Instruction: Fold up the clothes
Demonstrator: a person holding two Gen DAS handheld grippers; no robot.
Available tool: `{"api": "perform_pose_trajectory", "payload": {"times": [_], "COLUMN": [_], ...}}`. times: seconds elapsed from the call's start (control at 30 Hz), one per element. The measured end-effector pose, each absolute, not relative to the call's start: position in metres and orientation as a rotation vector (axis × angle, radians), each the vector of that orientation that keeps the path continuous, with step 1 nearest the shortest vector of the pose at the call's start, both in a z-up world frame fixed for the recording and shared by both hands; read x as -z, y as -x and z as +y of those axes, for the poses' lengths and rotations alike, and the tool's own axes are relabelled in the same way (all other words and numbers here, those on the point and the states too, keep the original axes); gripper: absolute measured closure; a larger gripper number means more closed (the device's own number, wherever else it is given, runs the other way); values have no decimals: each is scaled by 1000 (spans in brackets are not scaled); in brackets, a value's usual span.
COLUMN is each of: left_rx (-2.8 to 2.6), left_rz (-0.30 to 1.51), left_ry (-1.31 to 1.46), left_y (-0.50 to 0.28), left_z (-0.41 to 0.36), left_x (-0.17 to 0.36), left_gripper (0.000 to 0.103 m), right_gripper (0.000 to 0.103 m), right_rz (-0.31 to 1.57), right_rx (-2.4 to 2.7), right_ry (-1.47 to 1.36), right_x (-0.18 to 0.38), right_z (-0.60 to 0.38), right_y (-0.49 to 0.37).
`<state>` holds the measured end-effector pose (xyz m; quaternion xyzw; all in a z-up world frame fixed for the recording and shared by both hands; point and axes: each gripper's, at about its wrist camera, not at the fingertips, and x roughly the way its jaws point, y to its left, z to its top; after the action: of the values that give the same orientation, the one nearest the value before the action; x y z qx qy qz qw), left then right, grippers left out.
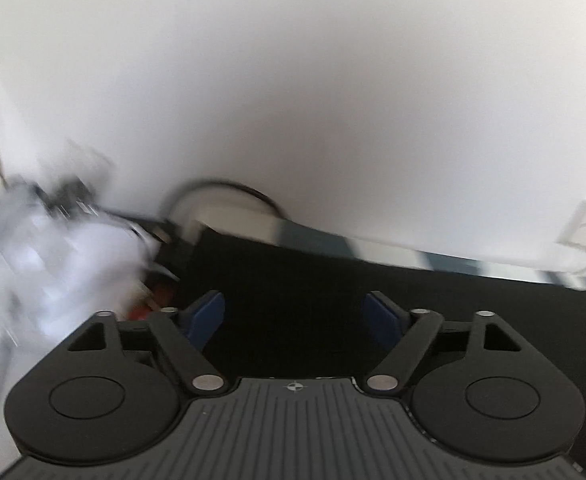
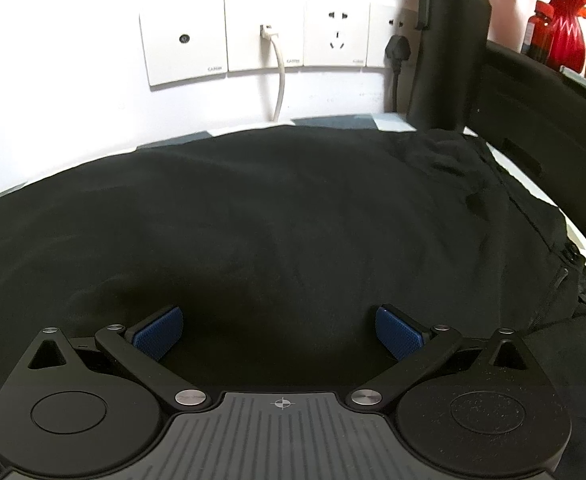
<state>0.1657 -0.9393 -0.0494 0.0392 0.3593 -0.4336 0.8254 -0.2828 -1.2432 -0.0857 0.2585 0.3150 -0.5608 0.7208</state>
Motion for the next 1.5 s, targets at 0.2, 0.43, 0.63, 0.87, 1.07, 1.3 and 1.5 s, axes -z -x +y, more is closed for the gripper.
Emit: {"api": "perform_pose_trajectory", "payload": {"times": [0.2, 0.43, 0.63, 0.87, 1.07, 1.3, 1.5], "left_rx": [960, 961, 961, 838, 700, 654, 606], "left_rz": [873, 933, 984, 1016, 1034, 1011, 1016], "left_ry": [-32, 33, 90, 109, 58, -75, -151], "left_y": [-105, -54, -10, 52, 108, 143, 150], "left_z": [-928, -908, -891, -865, -855, -876, -894], "left_x": [57, 57, 57, 60, 66, 76, 86], "left_gripper": [7, 6, 5, 1, 1, 1, 1], "right_gripper": [1, 1, 1, 1, 1, 1, 1], "right_rz": [718, 735, 730, 741, 736, 748, 795], "right_rx": [1242, 1295, 1313, 1180, 1071, 1007, 1014], "right_ry": [-537, -441, -496, -546, -519, -465, -457], "right_x": [54, 20, 20, 40, 52, 57, 66], "right_z": [-1228, -1198, -1180, -1172, -1162, -1156, -1154], "right_y": [299, 355, 409, 445, 465, 470, 464]}}
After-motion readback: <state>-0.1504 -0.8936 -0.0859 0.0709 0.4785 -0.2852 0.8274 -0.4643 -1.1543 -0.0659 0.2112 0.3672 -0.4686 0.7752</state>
